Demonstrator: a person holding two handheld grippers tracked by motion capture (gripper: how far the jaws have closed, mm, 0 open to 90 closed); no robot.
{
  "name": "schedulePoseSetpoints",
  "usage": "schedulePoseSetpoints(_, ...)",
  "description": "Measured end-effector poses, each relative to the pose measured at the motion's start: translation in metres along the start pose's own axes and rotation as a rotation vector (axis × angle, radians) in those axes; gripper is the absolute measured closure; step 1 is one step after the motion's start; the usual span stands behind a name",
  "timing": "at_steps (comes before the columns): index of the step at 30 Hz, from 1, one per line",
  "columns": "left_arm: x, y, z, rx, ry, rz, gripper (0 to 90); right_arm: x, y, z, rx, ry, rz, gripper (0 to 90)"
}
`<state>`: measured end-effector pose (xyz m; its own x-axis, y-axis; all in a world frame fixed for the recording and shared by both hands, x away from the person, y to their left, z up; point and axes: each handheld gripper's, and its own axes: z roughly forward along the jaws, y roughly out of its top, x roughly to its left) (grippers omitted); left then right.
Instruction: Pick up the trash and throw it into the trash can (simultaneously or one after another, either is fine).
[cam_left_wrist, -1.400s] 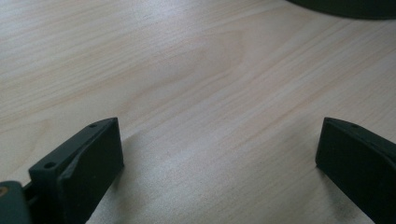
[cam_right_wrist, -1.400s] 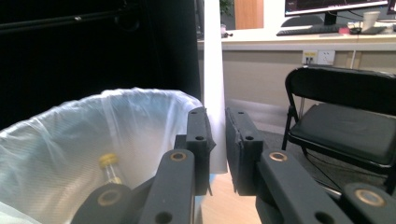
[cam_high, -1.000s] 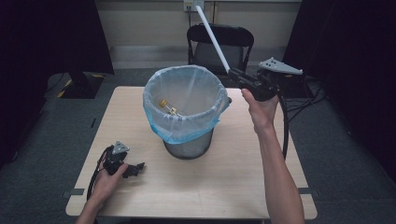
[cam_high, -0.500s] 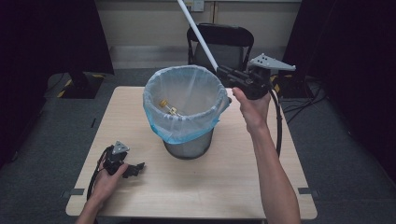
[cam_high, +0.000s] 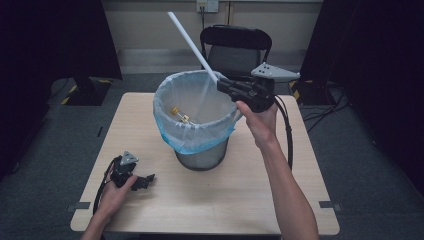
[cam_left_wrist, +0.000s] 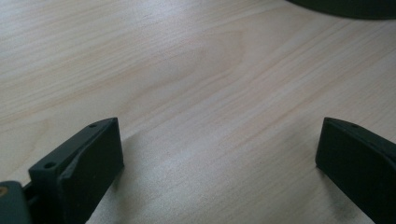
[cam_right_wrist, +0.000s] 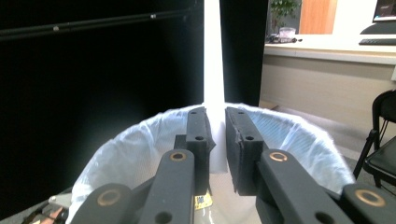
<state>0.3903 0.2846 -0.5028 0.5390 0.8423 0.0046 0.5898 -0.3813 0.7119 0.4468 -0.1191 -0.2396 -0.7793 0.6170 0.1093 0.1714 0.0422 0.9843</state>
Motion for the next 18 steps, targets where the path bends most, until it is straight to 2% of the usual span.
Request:
schedulePoseSetpoints(10,0.000,0.000,0.000,0.001,0.000,-0.001,0.2,0.000,-0.014,0.011,0.045,0.008,0.002,79.2)
schedulePoseSetpoints(11,0.000,0.000,0.000,-0.001,0.000,-0.002,0.2,0.000,-0.015,0.011,0.050,0.018,0.003,77.3)
schedulePoseSetpoints(18,0.000,0.000,0.000,0.000,0.000,0.000,0.2,-0.002,-0.016,0.014,0.050,-0.016,0.009,51.5)
